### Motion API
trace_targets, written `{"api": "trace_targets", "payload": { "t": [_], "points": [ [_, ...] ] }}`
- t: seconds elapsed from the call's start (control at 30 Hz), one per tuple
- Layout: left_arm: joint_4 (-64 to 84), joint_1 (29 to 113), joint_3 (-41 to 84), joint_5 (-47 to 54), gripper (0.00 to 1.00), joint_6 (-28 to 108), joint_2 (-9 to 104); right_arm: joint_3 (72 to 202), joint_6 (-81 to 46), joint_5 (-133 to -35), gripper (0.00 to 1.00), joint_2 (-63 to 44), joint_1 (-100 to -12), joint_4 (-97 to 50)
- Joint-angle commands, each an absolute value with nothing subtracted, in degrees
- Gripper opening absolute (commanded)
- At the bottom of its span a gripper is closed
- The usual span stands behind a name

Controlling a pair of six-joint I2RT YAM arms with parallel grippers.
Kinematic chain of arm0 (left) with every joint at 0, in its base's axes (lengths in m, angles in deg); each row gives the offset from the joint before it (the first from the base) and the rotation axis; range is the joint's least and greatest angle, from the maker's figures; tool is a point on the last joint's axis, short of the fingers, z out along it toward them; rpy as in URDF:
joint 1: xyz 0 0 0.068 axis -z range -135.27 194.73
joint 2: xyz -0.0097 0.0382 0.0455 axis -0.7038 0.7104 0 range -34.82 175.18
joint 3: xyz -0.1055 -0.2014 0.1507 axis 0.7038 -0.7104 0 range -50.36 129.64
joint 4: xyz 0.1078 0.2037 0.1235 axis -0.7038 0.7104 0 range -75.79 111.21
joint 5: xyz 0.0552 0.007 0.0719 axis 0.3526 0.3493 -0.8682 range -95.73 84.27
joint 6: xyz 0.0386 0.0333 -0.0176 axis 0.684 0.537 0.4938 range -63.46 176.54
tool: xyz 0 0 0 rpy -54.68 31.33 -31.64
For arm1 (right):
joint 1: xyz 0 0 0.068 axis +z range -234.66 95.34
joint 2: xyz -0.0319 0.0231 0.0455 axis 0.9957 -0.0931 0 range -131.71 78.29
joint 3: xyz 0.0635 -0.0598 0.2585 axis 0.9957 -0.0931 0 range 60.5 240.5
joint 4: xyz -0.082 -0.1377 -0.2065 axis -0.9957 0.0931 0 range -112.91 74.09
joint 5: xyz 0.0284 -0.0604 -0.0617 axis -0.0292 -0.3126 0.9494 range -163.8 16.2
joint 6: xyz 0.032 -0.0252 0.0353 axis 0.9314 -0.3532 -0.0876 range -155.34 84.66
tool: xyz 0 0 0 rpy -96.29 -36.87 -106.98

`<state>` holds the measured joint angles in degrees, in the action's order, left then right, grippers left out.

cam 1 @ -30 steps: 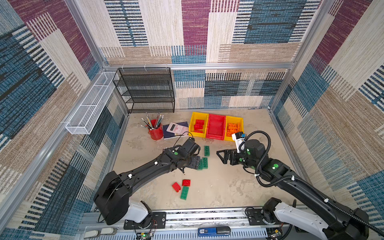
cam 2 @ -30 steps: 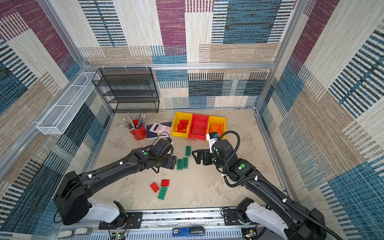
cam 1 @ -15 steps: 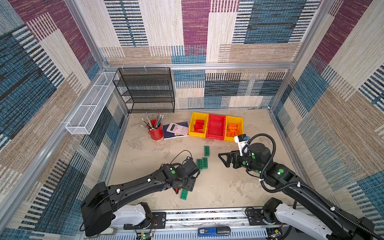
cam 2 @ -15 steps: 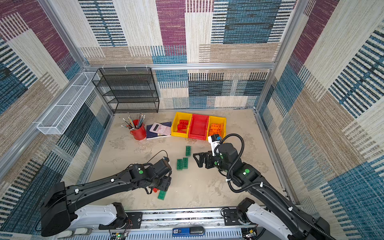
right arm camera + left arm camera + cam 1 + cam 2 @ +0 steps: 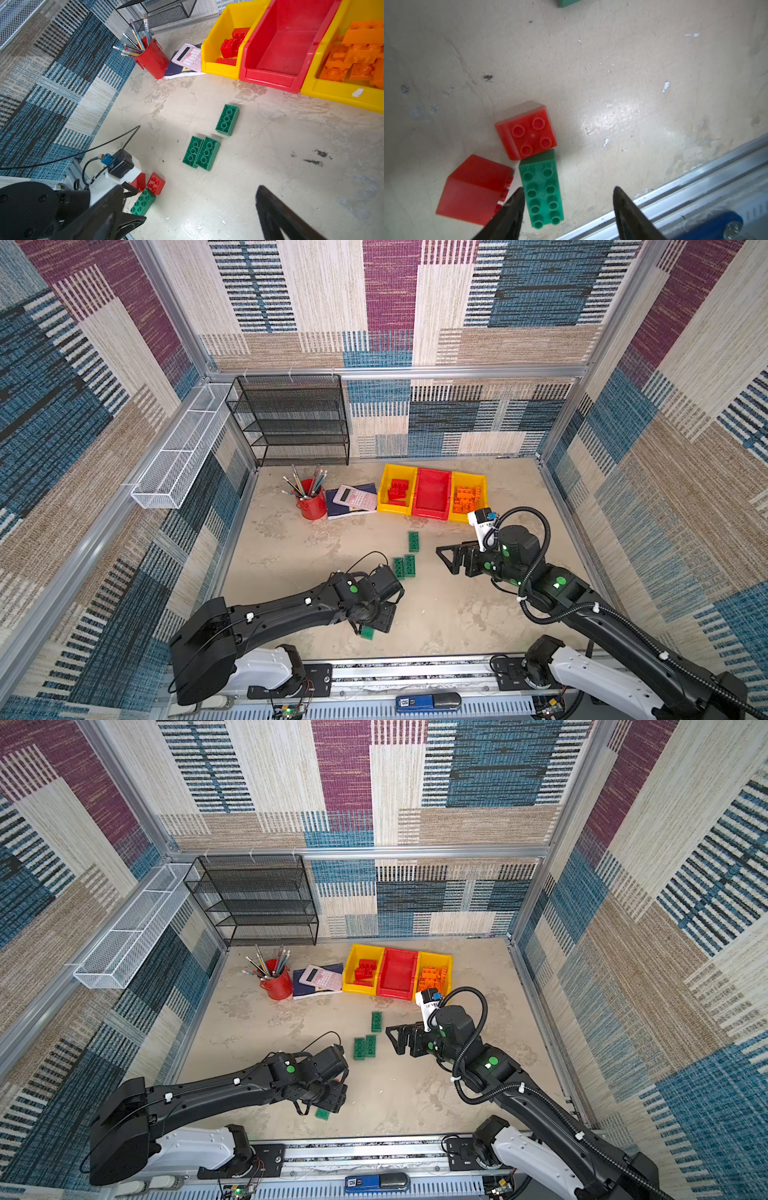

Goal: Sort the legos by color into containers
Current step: 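Reach the left gripper toward the red bricks nearest the robot, then lower the left gripper onto the green brick beside the red bricks and close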

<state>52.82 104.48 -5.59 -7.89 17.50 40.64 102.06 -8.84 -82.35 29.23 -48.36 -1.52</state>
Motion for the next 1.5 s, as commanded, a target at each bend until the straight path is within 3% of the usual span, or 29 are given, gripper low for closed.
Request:
{"api": "trace_targets", "payload": {
  "t": [0.0,0.77,1.17,1.47],
  "points": [
    [50.17,104.37,-5.98,-7.45,0.69,16.82,42.35,102.14,-8.45,-82.46,1.00,29.77,-48.28,-1.57],
    [49.31,101.40,-4.11,-9.36,0.67,16.10,46.14,101.24,-8.03,-81.25,1.00,31.29,-48.29,-0.71],
    [51.07,102.74,-12.58,-10.00,0.65,9.12,33.34,100.93,-8.20,-82.17,1.00,30.96,-48.29,-1.79],
    [47.46,104.24,-11.19,-10.12,0.61,9.26,40.19,101.24,-7.92,-80.52,1.00,34.26,-48.31,1.15]
  ]
}}
